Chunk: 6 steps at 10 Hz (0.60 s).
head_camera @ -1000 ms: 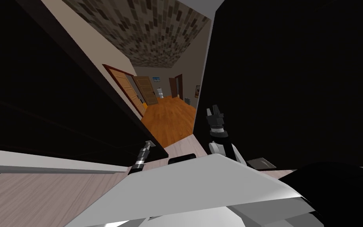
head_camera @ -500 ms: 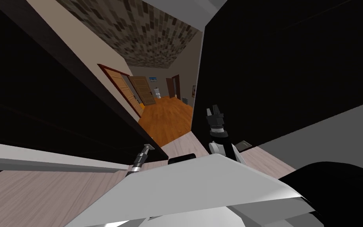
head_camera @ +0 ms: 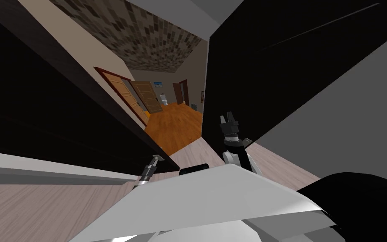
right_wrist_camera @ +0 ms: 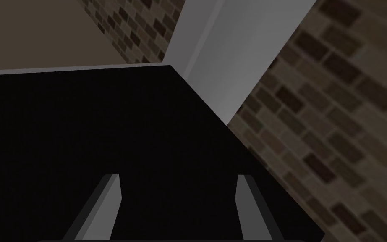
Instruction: Pull the door open
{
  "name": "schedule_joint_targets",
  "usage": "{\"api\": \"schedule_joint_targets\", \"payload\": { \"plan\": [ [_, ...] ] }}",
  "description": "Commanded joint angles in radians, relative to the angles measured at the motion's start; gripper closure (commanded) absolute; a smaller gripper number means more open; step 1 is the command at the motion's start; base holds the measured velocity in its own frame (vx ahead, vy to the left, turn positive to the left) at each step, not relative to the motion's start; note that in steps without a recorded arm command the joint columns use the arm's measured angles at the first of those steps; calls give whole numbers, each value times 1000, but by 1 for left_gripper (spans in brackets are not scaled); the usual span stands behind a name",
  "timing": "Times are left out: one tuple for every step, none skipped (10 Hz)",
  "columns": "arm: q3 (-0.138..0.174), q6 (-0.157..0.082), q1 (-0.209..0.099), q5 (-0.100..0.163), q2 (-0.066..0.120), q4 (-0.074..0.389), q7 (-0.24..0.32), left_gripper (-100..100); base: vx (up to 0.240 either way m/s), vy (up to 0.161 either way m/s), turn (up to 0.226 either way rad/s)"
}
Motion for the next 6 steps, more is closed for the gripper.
{"api": "schedule_joint_targets", "payload": {
  "plan": [
    [-5, -22, 9, -3, 9, 9, 8, 100, -206, 61, -149],
    [-8, -40, 13, -4, 16, 18, 13, 100, -215, 106, -191],
    [-10, -50, 14, -5, 20, 24, 16, 100, -245, 109, -187],
    [-12, -60, 16, -6, 24, 29, 19, 100, -217, 68, -111],
    [-13, -46, 21, -8, 18, 14, 15, 100, -91, 23, -17],
    [-21, -36, -5, -7, 10, 34, 12, 100, -135, 41, -42]
  ]
}}
